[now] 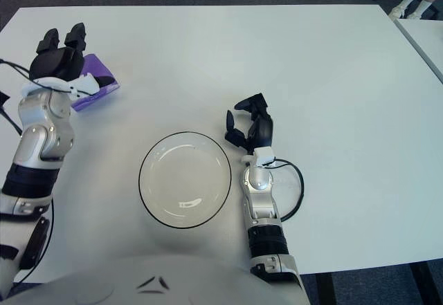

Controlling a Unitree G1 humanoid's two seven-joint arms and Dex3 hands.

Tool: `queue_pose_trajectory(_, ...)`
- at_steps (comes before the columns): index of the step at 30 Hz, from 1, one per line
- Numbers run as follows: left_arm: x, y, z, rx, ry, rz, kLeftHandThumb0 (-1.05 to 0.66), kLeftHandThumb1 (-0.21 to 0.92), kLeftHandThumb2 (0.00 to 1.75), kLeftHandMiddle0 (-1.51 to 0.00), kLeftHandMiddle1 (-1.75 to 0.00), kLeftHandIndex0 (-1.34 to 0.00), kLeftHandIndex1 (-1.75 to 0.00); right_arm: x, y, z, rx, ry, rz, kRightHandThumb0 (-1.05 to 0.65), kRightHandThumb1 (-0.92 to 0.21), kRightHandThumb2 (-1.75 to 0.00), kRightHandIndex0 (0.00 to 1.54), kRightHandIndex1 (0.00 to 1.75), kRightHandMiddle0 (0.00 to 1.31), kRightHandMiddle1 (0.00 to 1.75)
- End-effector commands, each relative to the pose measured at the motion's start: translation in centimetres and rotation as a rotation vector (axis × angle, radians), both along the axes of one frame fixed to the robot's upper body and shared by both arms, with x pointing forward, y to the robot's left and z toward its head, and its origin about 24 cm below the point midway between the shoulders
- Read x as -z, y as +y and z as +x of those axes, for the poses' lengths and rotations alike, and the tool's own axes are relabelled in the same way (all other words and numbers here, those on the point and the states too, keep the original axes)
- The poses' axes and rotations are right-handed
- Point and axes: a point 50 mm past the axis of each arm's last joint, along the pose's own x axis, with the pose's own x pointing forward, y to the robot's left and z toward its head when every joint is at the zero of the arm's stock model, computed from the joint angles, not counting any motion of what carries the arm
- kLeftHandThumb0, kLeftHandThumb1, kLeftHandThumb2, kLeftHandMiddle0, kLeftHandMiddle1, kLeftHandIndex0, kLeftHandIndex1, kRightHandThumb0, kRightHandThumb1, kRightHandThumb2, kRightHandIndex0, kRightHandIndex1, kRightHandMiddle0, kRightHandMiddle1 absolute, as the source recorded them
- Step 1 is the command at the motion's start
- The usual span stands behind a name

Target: Put the tissue paper into the plate.

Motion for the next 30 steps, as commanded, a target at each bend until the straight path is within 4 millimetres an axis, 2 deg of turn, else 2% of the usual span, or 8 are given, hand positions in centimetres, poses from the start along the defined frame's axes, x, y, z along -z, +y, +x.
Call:
queue_pose_trajectory(1,0.1,0.1,1.0,-0.017,0.068,0.01,-1.05,0.81,0.2,0.0,0.0,0.0,0.0,5.1,-0.7,-2.1,0.017,0.247,-0.009,-0.01,-0.48,-1.04,0.57,1.44,0.4,1.75)
queue_pose_trajectory(8,1.9,0.7,3.3,-0.032,0.168,0.057,-1.05,0.78,0.19,0.0,0.0,0.0,0.0,5.1,-0.9,-2.2,0.028,0.247,-0.001,-0.01,-0.46,-1.05,0.58,1.43,0.42,1.75)
queue_pose_trajectory(30,4.1,1.4,5.0,-0.034,0.346,0.091,-1.05,0.81,0.19,0.0,0.0,0.0,0.0,4.9,-1.3,-2.4,0.046,0.235,-0.018,-0.01,-0.49,-1.02,0.57,1.44,0.38,1.75)
